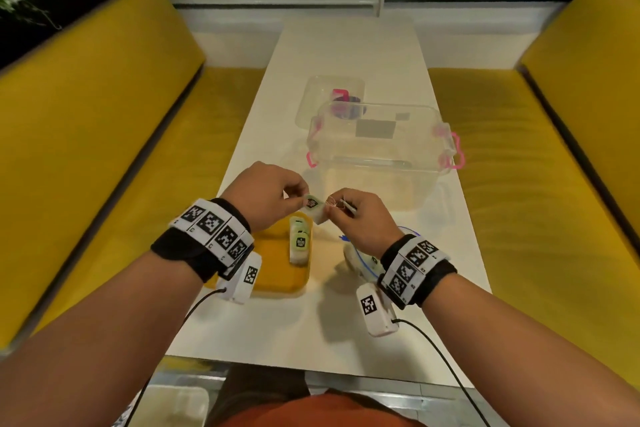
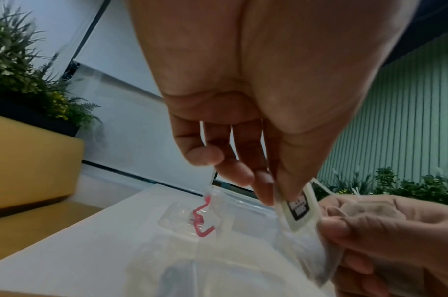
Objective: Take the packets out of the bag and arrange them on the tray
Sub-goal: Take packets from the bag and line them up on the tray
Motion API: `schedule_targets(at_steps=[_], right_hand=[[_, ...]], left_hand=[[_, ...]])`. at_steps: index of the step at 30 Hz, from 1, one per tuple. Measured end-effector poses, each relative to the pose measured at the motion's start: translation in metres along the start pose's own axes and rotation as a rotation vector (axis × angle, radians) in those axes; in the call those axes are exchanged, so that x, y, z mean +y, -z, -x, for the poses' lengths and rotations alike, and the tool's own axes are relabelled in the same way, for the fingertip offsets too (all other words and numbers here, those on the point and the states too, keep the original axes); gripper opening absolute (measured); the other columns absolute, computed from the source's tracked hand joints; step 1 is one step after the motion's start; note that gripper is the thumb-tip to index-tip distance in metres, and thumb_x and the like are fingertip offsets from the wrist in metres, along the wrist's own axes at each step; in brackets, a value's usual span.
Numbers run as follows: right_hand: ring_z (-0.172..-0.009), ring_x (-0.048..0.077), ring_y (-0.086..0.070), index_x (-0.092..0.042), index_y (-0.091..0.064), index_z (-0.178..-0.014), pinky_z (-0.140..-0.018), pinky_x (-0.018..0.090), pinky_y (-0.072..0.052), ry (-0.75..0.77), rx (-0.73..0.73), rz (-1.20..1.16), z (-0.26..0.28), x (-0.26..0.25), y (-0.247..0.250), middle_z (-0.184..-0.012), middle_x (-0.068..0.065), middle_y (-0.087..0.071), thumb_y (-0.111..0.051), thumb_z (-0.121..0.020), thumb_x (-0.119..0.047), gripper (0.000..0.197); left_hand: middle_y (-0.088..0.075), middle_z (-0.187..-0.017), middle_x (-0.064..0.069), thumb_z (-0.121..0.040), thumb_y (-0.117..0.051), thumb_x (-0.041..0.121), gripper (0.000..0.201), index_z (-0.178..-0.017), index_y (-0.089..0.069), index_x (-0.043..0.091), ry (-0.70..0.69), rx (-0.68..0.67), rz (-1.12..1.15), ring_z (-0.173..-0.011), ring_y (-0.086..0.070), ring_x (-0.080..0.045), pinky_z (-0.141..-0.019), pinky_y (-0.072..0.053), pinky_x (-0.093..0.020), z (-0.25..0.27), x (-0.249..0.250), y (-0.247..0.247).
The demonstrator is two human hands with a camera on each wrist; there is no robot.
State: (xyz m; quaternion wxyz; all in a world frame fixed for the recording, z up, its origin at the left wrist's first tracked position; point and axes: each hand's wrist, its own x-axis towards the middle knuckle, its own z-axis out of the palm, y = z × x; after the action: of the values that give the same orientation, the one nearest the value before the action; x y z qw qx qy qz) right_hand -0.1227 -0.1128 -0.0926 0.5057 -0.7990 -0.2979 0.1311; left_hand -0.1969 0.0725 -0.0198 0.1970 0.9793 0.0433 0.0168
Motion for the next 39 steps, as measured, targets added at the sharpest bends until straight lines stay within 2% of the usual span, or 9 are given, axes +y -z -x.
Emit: schedule_targets(at_steps=[4,8,11,14,21,27,32,36,39], right_hand=[[-0.061,0.011,-0.045,-0.012,-0.059,-0.078,-0.063,0.030,-0.039,-0.123,-0.027,-0.116,-0.002,0.002,-0.005,-0.065,-0.006,-0.051,-0.053,-0.088,-0.035,0.026],[-0.061,0.021,-0.031,-0.010,-0.049,-0.069,-0.058,0.032,-0.025,-0.215,-0.072,-0.310,-0.006,0.004,-0.007,-0.063,0.007,-0.039,-0.034,-0.070,-0.032,0.027],[-0.065,0.023,-0.035,-0.010,-0.049,-0.066,-0.062,0.032,-0.029,-0.198,-0.100,-0.173,-0.007,0.003,-0.003,-0.067,0.014,-0.043,-0.029,-0.067,-0.026,0.026],[-0.057,0.014,-0.036,-0.004,-0.049,-0.068,-0.059,0.027,-0.031,-0.245,-0.097,-0.206,-0.007,0.006,0.000,-0.063,0.006,-0.044,-0.033,-0.073,-0.017,0.021],[-0.067,0.018,-0.061,-0.011,-0.060,-0.086,-0.072,0.034,-0.052,-0.304,-0.114,-0.156,-0.007,0.016,0.003,-0.074,0.007,-0.064,-0.051,-0.089,-0.001,0.014],[-0.085,0.021,-0.073,-0.009,-0.068,-0.095,-0.084,0.037,-0.057,-0.304,-0.087,-0.134,-0.004,0.022,0.002,-0.088,0.010,-0.075,-0.067,-0.088,-0.009,0.007],[-0.085,0.037,-0.071,-0.005,-0.068,-0.089,-0.074,0.043,-0.057,-0.311,-0.080,-0.178,-0.006,0.023,-0.004,-0.086,0.020,-0.073,-0.069,-0.090,-0.014,0.010],[-0.066,0.013,-0.067,0.000,-0.067,-0.092,-0.062,0.031,-0.057,-0.282,-0.087,-0.198,-0.007,0.016,-0.006,-0.086,0.021,-0.071,-0.065,-0.092,-0.011,0.011],[-0.070,0.016,-0.069,-0.001,-0.067,-0.094,-0.061,0.032,-0.057,-0.243,-0.110,-0.222,-0.007,0.011,-0.008,-0.084,0.017,-0.072,-0.066,-0.092,-0.013,0.012]], left_hand=[[-0.071,-0.094,0.007,-0.088,-0.065,0.032,0.012,-0.097,-0.072,0.027,0.066,-0.087,-0.172,-0.086,-0.062,-0.013,-0.073,-0.046,-0.025,0.002,-0.014,-0.003],[-0.071,-0.101,0.005,-0.086,-0.067,0.029,0.016,-0.100,-0.073,0.026,0.064,-0.424,-0.354,-0.094,-0.064,-0.017,-0.073,-0.044,-0.024,-0.002,-0.023,-0.022],[-0.070,-0.099,0.005,-0.083,-0.072,0.028,0.018,-0.101,-0.073,0.023,0.020,-0.655,-0.421,-0.095,-0.063,-0.016,-0.074,-0.043,-0.024,-0.009,-0.028,-0.044],[-0.070,-0.099,0.005,-0.080,-0.075,0.027,0.020,-0.100,-0.074,0.023,0.023,-0.729,-0.434,-0.094,-0.062,-0.016,-0.077,-0.046,-0.025,-0.021,-0.031,-0.065],[-0.070,-0.096,0.001,-0.081,-0.071,0.025,0.017,-0.098,-0.073,0.022,0.005,-0.655,-0.460,-0.091,-0.064,-0.020,-0.075,-0.049,-0.029,-0.044,-0.036,-0.086],[-0.071,-0.095,0.003,-0.081,-0.071,0.023,0.017,-0.098,-0.071,0.022,0.020,-0.613,-0.410,-0.085,-0.063,-0.018,-0.074,-0.048,-0.028,-0.049,-0.038,-0.088],[-0.072,-0.093,0.005,-0.077,-0.074,0.037,0.022,-0.096,-0.073,0.025,0.041,-0.514,-0.317,-0.084,-0.064,-0.015,-0.080,-0.054,-0.032,-0.048,-0.038,-0.069],[-0.068,-0.088,0.016,-0.068,-0.083,0.046,0.037,-0.099,-0.067,0.033,-0.019,-0.386,-0.038,-0.075,-0.058,0.004,-0.070,-0.045,-0.016,-0.044,-0.026,-0.025],[-0.068,-0.088,0.017,-0.069,-0.081,0.049,0.037,-0.099,-0.067,0.034,-0.080,-0.320,0.002,-0.068,-0.053,0.007,-0.064,-0.036,-0.013,-0.035,-0.008,-0.009]])
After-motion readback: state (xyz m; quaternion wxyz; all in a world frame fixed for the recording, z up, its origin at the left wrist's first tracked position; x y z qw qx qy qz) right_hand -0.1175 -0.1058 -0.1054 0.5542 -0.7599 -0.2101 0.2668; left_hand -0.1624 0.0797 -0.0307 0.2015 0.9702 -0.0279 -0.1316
